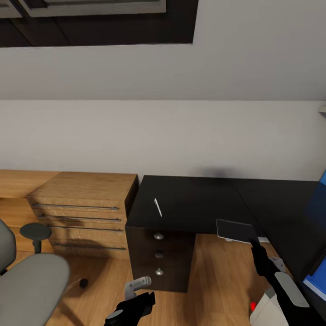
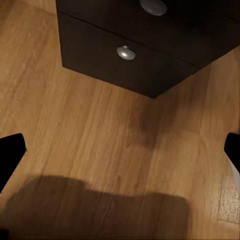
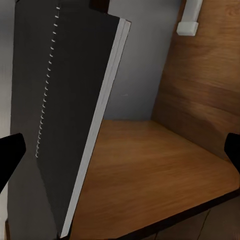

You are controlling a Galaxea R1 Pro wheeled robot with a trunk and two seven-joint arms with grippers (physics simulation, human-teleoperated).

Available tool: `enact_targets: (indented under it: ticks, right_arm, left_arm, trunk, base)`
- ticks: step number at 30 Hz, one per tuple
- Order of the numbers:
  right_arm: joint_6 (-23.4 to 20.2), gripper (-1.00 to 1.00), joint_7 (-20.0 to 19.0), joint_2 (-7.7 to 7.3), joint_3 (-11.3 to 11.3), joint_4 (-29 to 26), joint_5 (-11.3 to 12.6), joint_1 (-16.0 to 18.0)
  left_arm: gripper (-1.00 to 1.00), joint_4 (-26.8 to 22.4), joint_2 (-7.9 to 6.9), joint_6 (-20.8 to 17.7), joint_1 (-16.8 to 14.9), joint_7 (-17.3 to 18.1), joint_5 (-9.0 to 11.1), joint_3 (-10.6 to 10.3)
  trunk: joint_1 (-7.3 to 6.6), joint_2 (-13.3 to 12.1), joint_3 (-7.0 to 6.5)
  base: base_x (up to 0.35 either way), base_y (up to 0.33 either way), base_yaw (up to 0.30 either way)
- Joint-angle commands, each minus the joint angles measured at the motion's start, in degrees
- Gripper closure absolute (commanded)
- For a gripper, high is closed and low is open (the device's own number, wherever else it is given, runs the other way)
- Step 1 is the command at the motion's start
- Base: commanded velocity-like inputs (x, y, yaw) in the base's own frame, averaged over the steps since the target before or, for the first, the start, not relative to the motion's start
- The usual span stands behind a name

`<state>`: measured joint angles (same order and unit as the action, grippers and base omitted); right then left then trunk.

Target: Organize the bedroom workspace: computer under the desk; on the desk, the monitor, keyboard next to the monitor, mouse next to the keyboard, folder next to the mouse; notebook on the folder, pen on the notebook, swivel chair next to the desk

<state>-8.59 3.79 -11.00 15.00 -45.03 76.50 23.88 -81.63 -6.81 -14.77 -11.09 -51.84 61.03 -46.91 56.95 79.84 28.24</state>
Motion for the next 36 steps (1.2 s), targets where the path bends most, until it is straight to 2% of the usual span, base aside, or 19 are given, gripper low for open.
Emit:
enact_targets:
  ticks: [1, 20, 36]
  right_arm:
    - [-0.3, -1.00, 0.3, 0.01, 0.1, -0.1, 0.4, 0.0]
    - [-0.3, -1.00, 0.4, 0.07, 0.1, -0.1, 0.3, 0.0]
    - [-0.2, -1.00, 0.5, 0.07, 0.0, -0.1, 0.3, 0.0]
  left_arm:
    - [-1.00, 0.0, -0.04, -0.2, -0.1, -0.3, 0.1, -0.1]
    - [-1.00, 0.7, -0.01, -0.2, -0.1, -0.2, 0.1, -0.2]
    - [-1.00, 0.8, 0.29, -0.3, -0.1, -0.5, 0.0, -0.3]
  trunk:
    - [0.02, 0.0, 0.06]
    - [0.02, 0.0, 0.06]
    - [0.02, 0.0, 0.06]
  base:
    - [0.212, 0.000, 0.000]
    - [0.123, 0.000, 0.000]
    - [0.016, 0.000, 0.000]
